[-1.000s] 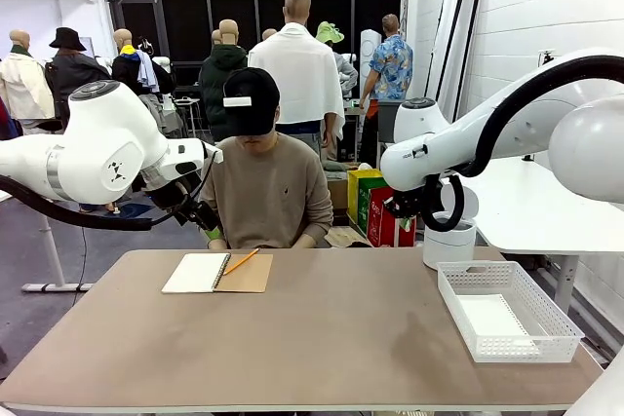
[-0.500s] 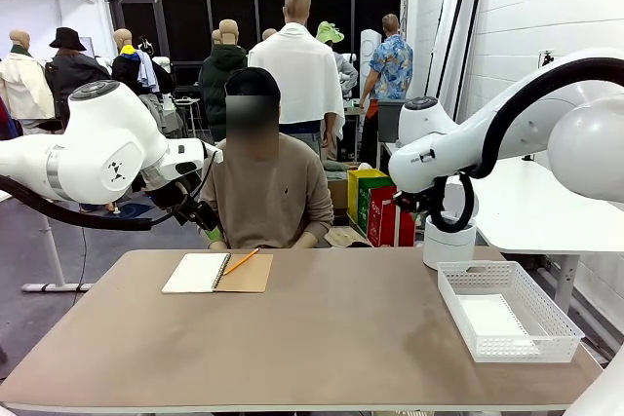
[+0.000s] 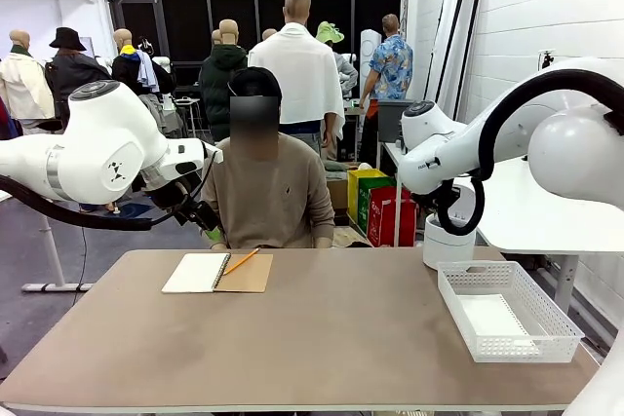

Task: Sort the paper based on its condition.
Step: If a person hands you a paper, place it in the Organizing basket , and if it's crumpled, put it in the Trash can.

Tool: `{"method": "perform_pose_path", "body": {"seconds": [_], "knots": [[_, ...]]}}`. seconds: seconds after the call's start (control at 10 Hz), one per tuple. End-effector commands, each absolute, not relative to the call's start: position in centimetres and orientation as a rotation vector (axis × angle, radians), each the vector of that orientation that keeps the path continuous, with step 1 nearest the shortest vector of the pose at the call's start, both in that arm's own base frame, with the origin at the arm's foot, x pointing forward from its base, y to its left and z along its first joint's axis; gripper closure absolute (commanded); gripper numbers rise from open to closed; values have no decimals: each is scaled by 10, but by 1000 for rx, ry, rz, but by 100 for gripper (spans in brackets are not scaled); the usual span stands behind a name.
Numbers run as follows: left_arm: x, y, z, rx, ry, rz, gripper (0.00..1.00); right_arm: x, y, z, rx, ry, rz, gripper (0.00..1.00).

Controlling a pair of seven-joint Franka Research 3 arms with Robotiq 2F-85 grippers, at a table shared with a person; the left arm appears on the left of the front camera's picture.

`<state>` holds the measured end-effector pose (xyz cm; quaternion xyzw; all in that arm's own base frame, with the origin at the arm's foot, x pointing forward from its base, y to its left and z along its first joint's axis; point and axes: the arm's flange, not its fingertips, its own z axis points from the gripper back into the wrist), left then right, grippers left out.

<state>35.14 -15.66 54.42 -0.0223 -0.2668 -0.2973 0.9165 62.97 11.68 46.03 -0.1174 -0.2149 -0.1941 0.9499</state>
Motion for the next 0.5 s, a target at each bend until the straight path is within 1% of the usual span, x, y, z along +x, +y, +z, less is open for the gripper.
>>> {"method": "perform_pose_path", "body": {"seconds": [0.0, 0.4], "knots": [[352, -155, 544, -39, -549, -615, 0, 645, 118, 459, -278, -464, -463, 100], [352, -155, 544, -39, -549, -615, 0, 663, 100, 455, -286, -489, -522, 100]]}}
